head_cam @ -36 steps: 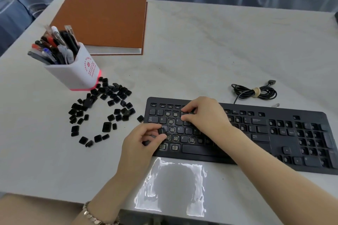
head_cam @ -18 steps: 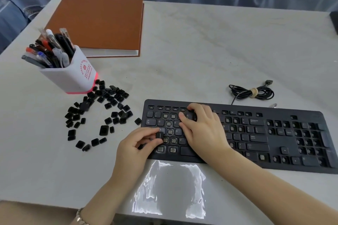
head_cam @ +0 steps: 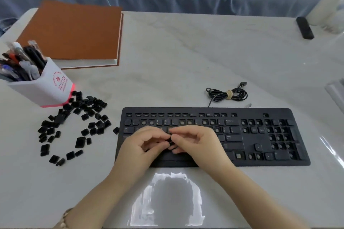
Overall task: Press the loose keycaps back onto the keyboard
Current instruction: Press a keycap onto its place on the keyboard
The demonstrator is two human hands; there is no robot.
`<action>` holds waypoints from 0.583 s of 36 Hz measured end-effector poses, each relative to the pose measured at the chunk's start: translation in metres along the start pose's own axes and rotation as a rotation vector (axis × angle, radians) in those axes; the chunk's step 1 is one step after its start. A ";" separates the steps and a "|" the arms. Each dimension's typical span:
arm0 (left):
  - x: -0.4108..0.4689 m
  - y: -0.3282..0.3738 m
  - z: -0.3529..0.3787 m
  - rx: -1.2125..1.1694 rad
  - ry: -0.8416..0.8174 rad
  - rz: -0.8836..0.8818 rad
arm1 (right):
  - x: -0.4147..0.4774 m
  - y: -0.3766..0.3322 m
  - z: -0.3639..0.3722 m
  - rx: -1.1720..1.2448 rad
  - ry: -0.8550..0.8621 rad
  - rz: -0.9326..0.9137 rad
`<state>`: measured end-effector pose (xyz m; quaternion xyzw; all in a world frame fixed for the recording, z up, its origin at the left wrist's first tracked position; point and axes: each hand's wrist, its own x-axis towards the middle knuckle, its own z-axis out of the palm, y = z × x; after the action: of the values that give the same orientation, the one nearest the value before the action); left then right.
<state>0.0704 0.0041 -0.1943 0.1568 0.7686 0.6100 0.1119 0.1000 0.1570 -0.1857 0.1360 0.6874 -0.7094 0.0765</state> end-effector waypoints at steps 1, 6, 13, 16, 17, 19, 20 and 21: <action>0.002 0.001 0.005 0.000 -0.011 0.011 | -0.003 0.000 -0.005 -0.005 0.020 0.009; 0.009 0.000 0.032 0.018 -0.101 0.081 | -0.020 0.004 -0.027 -0.107 0.078 0.005; 0.016 -0.011 0.060 0.362 -0.160 0.232 | -0.034 0.015 -0.077 -0.121 0.250 0.043; 0.024 -0.022 0.064 0.624 -0.094 0.324 | -0.038 0.016 -0.103 -0.227 0.331 0.001; 0.027 -0.025 0.065 0.712 -0.070 0.356 | -0.038 0.016 -0.111 -0.289 0.357 -0.022; 0.033 -0.032 0.066 0.847 -0.046 0.370 | -0.036 0.018 -0.129 -0.430 0.406 -0.076; 0.035 -0.034 0.065 0.902 -0.041 0.352 | -0.035 0.019 -0.137 -0.505 0.425 -0.107; 0.036 -0.037 0.064 0.949 -0.043 0.330 | -0.033 0.020 -0.144 -0.573 0.437 -0.137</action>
<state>0.0566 0.0681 -0.2446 0.3222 0.9239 0.1992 -0.0538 0.1496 0.2969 -0.1977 0.2111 0.8658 -0.4456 -0.0850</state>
